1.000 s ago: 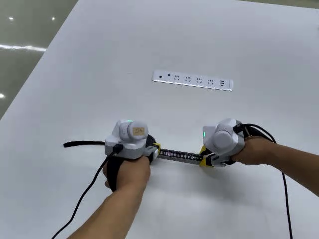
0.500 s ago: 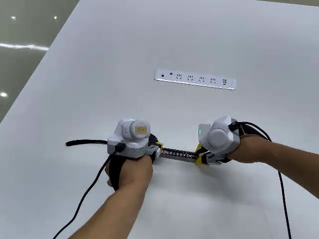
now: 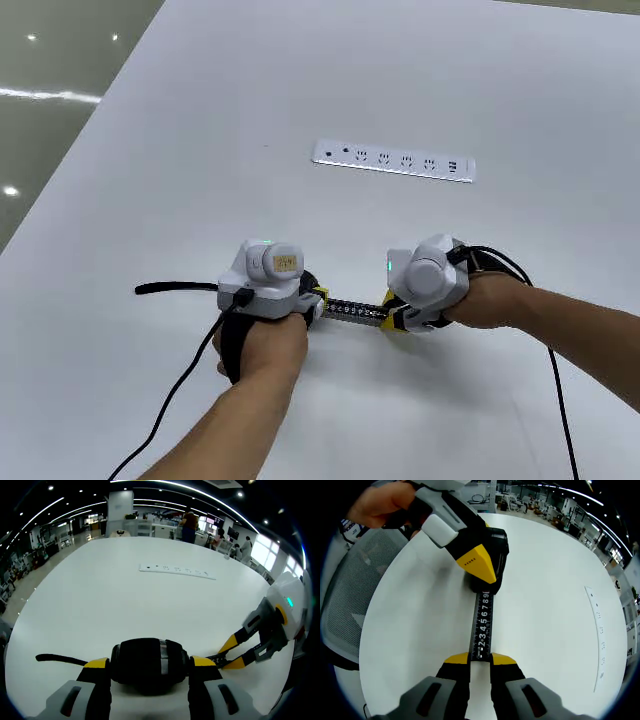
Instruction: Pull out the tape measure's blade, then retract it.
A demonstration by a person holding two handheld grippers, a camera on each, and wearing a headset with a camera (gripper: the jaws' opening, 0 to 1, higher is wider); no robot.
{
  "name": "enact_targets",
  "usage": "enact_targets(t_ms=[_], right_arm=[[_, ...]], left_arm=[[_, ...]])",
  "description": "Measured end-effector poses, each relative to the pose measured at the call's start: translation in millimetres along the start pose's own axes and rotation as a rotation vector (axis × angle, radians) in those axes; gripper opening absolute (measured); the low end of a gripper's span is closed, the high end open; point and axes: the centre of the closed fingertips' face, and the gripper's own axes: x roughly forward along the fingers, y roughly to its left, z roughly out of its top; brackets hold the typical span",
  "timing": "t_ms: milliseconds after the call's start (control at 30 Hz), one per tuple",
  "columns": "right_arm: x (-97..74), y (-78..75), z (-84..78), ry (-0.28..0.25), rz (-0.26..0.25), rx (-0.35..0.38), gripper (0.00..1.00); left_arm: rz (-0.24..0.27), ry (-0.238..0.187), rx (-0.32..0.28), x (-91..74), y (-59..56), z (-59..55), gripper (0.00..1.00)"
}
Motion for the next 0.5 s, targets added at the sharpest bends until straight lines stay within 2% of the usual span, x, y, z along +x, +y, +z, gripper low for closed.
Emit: enact_targets(t_ms=[500], right_arm=[[13.0,-3.5,17.5,-0.020,-0.009,0.022,0.14]], left_arm=[[0.000,-0.002,0.002,-0.3,-0.3,0.6,0.59]])
